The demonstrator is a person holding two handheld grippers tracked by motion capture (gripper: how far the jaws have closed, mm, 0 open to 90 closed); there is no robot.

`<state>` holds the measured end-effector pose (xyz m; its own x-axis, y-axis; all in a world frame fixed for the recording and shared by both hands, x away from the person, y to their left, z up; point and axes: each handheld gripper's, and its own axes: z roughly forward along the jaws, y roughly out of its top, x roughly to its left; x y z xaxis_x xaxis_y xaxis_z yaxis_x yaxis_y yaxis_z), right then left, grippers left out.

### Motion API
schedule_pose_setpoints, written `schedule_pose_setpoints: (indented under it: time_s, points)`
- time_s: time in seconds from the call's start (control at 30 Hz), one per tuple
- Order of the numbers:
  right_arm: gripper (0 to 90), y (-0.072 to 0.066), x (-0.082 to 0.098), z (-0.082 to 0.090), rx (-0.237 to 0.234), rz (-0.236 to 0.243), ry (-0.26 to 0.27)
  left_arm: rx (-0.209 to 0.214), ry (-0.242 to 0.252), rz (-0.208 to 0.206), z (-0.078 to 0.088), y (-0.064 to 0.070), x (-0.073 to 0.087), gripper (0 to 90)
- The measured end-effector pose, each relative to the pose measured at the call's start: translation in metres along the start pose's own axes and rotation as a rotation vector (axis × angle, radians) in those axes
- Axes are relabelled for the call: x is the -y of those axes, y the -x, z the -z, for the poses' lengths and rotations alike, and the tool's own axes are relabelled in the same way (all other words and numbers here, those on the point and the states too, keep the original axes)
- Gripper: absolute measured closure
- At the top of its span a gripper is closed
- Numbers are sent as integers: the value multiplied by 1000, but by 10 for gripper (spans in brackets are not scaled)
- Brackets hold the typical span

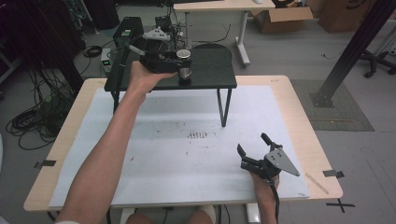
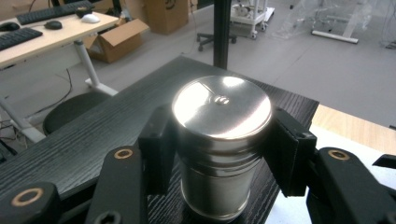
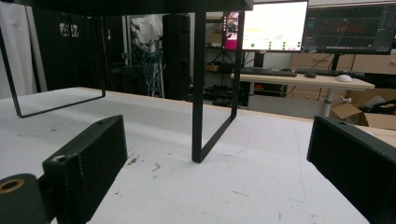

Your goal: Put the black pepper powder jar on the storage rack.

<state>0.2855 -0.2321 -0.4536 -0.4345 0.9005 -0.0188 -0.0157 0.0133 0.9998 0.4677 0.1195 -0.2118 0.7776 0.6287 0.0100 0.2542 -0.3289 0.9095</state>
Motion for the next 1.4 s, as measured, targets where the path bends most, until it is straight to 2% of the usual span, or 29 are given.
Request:
schedule_pose_setpoints:
  time_s: [0.3,0.4,0.6,1.4]
  points:
    - [48,0,0,0,0,1,4,-7,-18,8,-6,-2,5,491]
    - [48,0,0,0,0,0,0,-3,-5,20,-6,-3,7,490]
    - [48,0,0,0,0,-1,-1,-6,-3,8,-6,-3,8,489]
    - [51,0,0,-1,0,0,-1,-4,7,18,-6,-3,9,488]
